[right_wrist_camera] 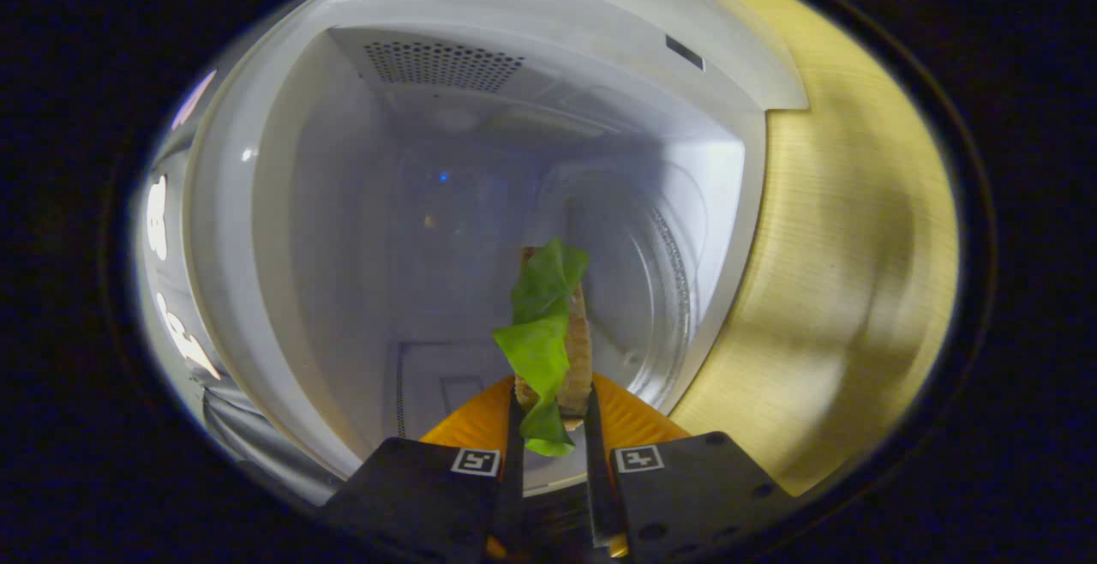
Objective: Open the microwave oven with the left hand, put the food in, and close the microwave oven.
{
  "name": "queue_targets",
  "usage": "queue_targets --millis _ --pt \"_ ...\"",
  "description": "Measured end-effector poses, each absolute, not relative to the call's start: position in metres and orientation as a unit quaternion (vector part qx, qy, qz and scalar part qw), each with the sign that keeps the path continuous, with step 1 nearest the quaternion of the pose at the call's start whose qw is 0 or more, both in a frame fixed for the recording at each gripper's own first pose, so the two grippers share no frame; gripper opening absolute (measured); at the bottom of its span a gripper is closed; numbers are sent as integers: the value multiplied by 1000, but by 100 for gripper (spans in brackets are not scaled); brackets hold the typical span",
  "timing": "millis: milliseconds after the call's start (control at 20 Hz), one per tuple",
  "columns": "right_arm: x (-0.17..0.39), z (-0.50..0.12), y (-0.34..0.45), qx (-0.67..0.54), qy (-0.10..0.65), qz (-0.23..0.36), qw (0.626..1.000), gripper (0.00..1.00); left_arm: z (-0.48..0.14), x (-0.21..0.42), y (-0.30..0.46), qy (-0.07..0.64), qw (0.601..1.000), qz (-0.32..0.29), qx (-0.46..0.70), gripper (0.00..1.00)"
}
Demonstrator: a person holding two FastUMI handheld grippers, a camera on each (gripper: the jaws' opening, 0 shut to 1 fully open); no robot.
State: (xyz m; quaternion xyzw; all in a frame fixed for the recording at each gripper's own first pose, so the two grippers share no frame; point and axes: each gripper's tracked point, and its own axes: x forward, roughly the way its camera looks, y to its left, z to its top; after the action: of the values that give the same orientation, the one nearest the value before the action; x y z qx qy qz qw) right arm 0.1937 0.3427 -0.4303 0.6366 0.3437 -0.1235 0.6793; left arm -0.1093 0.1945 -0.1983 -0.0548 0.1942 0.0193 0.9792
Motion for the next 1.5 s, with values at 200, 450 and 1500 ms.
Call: queue_targets --millis 200,450,1500 --pt "182 -440 350 651 370 -126 651 42 -202 -106 195 201 977 23 -61 96" --pt "181 -429 351 652 379 -113 648 70 -198 -97 192 191 980 17 -57 96" --pt "90 -388 228 434 350 -24 830 90 -195 -89 198 165 986 -1 -26 97"
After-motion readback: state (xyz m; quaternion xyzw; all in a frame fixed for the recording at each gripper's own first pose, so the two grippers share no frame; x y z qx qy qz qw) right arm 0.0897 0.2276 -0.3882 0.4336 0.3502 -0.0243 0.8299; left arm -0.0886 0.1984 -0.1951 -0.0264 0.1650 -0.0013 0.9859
